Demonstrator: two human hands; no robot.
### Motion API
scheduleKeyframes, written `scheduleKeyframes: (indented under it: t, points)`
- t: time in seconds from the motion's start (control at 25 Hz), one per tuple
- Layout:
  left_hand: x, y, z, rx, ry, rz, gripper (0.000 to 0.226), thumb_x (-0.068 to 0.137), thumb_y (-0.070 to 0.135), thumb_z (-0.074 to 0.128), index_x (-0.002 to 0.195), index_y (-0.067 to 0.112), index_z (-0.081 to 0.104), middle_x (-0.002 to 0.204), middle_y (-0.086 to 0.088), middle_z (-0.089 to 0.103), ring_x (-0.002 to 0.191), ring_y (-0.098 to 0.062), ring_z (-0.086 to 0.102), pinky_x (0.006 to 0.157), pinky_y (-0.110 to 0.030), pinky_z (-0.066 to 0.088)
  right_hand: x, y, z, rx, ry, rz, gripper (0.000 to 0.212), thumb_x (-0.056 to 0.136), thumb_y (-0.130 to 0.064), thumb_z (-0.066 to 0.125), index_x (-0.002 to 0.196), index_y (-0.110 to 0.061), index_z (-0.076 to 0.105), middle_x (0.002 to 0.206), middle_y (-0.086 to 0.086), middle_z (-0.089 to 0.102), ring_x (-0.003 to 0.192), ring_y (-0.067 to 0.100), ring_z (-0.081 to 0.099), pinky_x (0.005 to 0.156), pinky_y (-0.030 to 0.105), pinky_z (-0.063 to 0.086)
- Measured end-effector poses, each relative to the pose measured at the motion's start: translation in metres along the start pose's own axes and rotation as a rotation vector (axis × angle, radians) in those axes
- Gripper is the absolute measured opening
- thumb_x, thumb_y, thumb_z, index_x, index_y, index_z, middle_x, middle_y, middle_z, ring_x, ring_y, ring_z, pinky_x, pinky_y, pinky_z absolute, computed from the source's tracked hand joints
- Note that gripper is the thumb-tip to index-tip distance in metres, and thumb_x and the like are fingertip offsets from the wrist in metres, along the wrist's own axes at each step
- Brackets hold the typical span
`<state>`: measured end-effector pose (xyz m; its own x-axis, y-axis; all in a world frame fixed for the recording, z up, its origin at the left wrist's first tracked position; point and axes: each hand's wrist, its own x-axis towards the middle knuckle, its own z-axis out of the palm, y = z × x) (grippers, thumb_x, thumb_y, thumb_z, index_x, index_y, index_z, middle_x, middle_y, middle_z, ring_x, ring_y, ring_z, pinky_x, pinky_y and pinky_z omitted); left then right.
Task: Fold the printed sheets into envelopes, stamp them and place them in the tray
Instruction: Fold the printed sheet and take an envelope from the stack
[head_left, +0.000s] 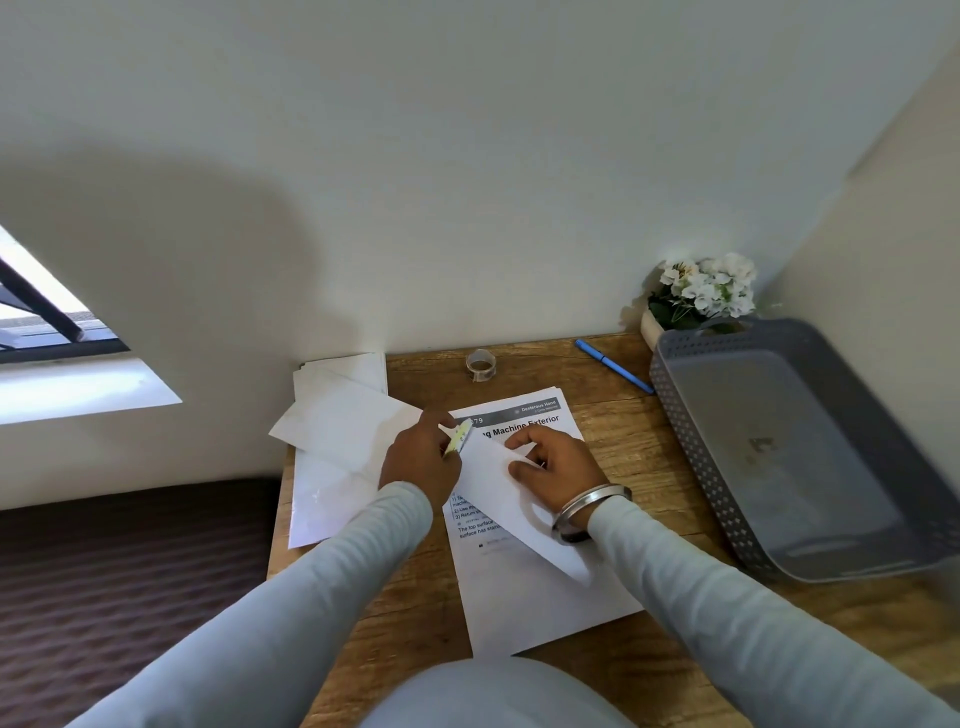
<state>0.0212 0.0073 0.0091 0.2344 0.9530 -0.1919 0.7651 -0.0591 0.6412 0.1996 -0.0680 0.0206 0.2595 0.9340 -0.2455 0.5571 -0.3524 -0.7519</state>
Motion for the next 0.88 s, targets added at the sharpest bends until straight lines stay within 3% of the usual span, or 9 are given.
scheduleKeyframes:
  t: [0.16, 0.36, 0.6, 0.76, 0.88]
  points:
    - [-0.004, 0.003, 0.001, -0.026, -0.008, 0.003, 0.035, 0.087, 0.021, 0.063, 0.103, 0.046, 0.045, 0.092, 0.01, 0.07, 0.073, -0.016, 0.066, 0.069, -0.039, 0.062, 0.004, -0.002, 0.005, -0.01, -0.059, 0.025, 0.02, 0.088, -0.021, 0.07, 0.105, -0.029, 0.068, 0.095, -0.006, 0.069, 0.086, 0.013, 0.066, 0.078, 0.028, 0.053]
    - [-0.009, 0.008, 0.004, -0.028, -0.012, 0.041, 0.035, 0.087, 0.018, 0.063, 0.107, 0.043, 0.049, 0.09, 0.01, 0.067, 0.077, -0.016, 0.065, 0.075, -0.039, 0.061, 0.016, -0.013, 0.01, -0.088, -0.104, 0.068, 0.023, 0.088, -0.025, 0.071, 0.111, -0.028, 0.067, 0.104, -0.003, 0.065, 0.092, 0.016, 0.062, 0.079, 0.028, 0.049]
    - [-0.011, 0.013, 0.006, 0.062, -0.011, 0.096, 0.039, 0.09, 0.021, 0.064, 0.12, 0.04, 0.047, 0.105, 0.005, 0.069, 0.087, -0.019, 0.065, 0.081, -0.034, 0.059, 0.029, -0.028, 0.014, -0.025, -0.122, 0.131, 0.031, 0.083, -0.025, 0.079, 0.108, -0.026, 0.062, 0.104, -0.002, 0.066, 0.096, 0.019, 0.063, 0.081, 0.031, 0.051]
    - [-0.012, 0.002, -0.001, 0.116, -0.013, 0.07, 0.041, 0.09, 0.021, 0.063, 0.123, 0.037, 0.046, 0.102, 0.004, 0.07, 0.083, -0.019, 0.064, 0.08, -0.034, 0.059, 0.028, -0.015, -0.003, -0.067, -0.27, 0.198, 0.042, 0.077, -0.022, 0.084, 0.113, -0.028, 0.064, 0.115, 0.001, 0.066, 0.106, 0.022, 0.063, 0.094, 0.037, 0.051]
    - [-0.01, -0.001, -0.009, 0.108, 0.003, 0.074, 0.039, 0.087, 0.021, 0.062, 0.12, 0.037, 0.047, 0.098, 0.004, 0.07, 0.081, -0.022, 0.064, 0.078, -0.04, 0.059, 0.018, -0.007, -0.023, -0.181, -0.392, 0.197, 0.044, 0.077, -0.022, 0.084, 0.118, -0.023, 0.066, 0.119, -0.001, 0.061, 0.109, 0.021, 0.059, 0.091, 0.034, 0.051]
